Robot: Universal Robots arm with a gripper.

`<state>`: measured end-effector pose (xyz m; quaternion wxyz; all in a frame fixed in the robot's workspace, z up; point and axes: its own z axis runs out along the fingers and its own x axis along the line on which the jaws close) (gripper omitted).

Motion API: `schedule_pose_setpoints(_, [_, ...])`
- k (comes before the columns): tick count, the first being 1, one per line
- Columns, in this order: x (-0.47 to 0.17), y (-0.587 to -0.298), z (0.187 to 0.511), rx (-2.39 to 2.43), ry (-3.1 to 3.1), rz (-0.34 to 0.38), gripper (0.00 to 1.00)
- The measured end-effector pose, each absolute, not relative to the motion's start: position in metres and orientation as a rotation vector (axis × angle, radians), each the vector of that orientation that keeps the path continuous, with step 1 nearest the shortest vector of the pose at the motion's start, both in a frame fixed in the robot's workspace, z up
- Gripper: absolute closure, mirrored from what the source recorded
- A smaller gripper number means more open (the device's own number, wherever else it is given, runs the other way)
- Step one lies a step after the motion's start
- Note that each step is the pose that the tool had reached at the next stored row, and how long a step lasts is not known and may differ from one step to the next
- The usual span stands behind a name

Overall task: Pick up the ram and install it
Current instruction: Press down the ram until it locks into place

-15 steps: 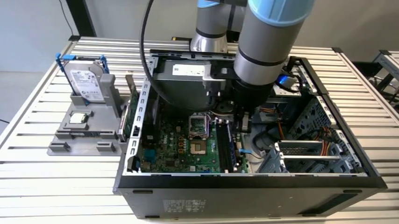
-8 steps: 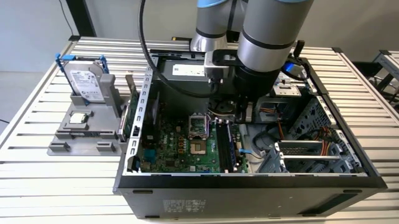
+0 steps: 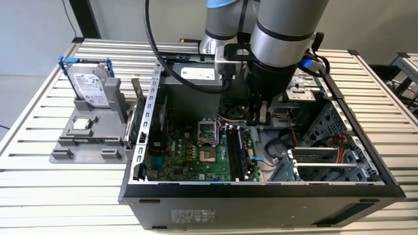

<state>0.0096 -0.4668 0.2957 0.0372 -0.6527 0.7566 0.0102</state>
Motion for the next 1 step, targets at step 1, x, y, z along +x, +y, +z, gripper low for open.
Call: schedule_pose_setpoints(1, [0.0096,-0.4669,0.2957,-2.003,2.322,0.031,1.0])
